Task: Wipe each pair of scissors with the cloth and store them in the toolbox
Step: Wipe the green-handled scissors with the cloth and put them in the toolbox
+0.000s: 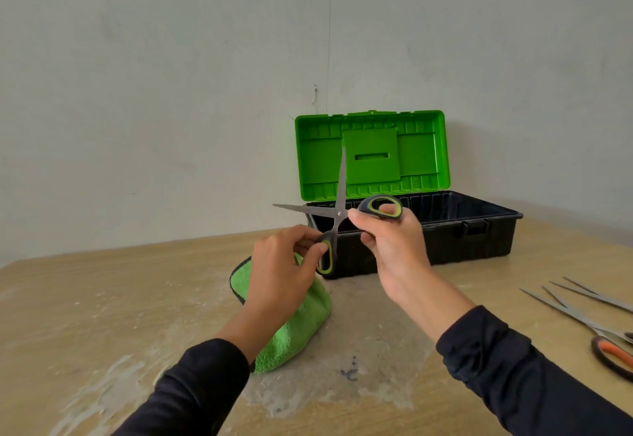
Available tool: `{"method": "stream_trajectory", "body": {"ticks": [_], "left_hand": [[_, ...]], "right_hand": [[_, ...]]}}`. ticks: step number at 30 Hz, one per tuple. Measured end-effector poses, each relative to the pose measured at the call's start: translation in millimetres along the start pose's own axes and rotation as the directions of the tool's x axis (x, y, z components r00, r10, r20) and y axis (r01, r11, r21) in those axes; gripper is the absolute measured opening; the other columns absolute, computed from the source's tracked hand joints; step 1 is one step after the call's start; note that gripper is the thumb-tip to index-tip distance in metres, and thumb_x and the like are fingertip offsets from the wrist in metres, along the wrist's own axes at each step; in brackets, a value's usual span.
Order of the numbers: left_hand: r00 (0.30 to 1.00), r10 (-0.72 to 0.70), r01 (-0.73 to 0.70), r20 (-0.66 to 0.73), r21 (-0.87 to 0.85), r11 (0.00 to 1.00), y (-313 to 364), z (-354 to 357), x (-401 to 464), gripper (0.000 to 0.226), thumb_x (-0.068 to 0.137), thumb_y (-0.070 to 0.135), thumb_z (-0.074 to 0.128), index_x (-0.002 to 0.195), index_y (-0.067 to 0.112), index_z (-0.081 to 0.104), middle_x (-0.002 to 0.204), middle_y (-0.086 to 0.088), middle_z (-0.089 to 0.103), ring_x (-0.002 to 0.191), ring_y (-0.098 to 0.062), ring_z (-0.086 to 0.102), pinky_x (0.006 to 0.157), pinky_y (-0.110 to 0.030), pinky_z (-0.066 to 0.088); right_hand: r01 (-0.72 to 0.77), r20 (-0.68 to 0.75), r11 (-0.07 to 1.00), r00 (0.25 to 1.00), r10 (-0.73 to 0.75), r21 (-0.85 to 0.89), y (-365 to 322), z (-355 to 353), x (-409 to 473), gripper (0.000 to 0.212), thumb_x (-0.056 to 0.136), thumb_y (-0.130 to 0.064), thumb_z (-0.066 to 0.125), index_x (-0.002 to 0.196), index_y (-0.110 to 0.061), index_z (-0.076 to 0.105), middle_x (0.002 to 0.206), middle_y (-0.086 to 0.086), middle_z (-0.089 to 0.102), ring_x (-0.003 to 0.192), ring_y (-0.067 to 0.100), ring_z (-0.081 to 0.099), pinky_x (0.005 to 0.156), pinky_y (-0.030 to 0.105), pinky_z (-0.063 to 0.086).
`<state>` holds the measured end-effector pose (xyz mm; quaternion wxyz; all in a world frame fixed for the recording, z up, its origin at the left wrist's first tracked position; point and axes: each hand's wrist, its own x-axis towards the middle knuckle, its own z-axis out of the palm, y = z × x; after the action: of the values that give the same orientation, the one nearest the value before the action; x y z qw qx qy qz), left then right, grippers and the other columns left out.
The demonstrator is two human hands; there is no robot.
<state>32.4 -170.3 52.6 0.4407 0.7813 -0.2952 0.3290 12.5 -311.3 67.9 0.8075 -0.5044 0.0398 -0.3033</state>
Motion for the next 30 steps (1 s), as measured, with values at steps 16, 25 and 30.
{"method": "stream_trajectory", "body": {"ticks": [16,25,30], "left_hand": [[0.998,0.013,-0.016,-0.057,-0.054,0.998,2,-1,0,0.012,0.08,0.013,0.069,0.091,0.015,0.074,0.072,0.008,0.067,0.069,-0.009,0.063,0.066,-0.018,0.051],[0.983,-0.156,0.135,-0.095,-0.195,0.972,-6,-11,10,0.017,0.079,0.015,0.071,0.095,0.012,0.073,0.071,0.016,0.065,0.069,0.003,0.065,0.067,-0.009,0.052],[0.984,-0.173,0.164,-0.033,-0.194,0.967,-9,-9,11,0.017,0.079,0.016,0.07,0.096,0.012,0.073,0.073,0.007,0.07,0.067,-0.005,0.066,0.067,-0.017,0.055]], "right_hand": [[0.53,0.081,0.552,0.764,-0.64,-0.644,11,-16,6,0.03,0.068,-0.03,0.08,0.088,-0.016,0.062,0.09,-0.001,0.052,0.074,0.011,0.05,0.067,0.006,0.038],[0.643,0.472,0.272,0.733,-0.491,-0.716,30,-4,-9,0.049,0.077,-0.043,0.068,0.113,-0.012,0.058,0.104,0.0,0.066,0.095,0.017,0.058,0.081,0.035,0.05],[0.624,0.477,0.214,0.738,-0.478,-0.752,27,-5,-8,0.047,0.074,-0.04,0.072,0.108,-0.012,0.056,0.094,0.001,0.063,0.088,0.018,0.057,0.074,0.032,0.048]]}}
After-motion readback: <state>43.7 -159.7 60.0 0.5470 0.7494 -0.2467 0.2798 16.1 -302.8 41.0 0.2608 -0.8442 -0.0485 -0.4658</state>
